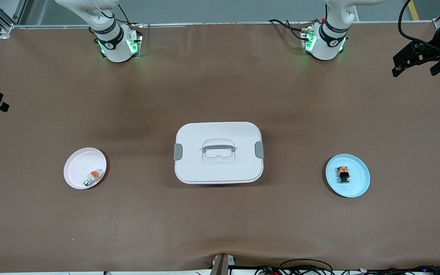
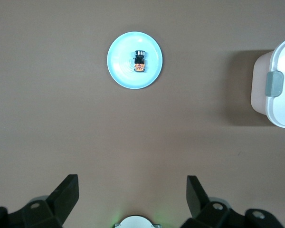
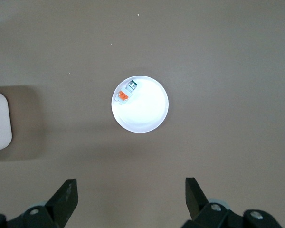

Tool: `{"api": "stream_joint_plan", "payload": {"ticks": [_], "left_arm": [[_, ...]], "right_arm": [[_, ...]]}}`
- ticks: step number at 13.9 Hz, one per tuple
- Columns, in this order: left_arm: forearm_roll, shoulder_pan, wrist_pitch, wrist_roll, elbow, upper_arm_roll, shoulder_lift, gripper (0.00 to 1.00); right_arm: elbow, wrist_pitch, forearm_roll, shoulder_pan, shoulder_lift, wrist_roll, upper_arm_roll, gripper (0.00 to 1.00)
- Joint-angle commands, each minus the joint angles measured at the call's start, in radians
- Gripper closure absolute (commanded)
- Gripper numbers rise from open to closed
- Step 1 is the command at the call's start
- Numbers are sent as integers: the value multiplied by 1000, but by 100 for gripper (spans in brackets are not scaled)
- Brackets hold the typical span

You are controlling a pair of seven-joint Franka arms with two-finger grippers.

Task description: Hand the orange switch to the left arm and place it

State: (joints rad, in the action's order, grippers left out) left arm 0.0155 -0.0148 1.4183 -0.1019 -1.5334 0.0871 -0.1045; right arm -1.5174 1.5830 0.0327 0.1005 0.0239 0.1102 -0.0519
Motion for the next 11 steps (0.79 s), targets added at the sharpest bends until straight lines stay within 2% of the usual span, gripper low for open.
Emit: {"api": "stream_joint_plan", "payload": {"ticks": [1,5,8,11], "left_arm": [[-17,1,-18,-13,7,0,-14,0],[-14,1,-18,-15,7,2,-12,0],[-12,1,-18,-15,7,2,-12,0],[-8,-1,-16,-12,7,3,-11,0]], "right_arm": [[-18,9,13,21,-22,6,15,0],[-18,14,6,19,-27,9,17,0],[9,-79,3,22,-27,9,14,0],[20,-94,-13,24,-25,8,14,0]]}}
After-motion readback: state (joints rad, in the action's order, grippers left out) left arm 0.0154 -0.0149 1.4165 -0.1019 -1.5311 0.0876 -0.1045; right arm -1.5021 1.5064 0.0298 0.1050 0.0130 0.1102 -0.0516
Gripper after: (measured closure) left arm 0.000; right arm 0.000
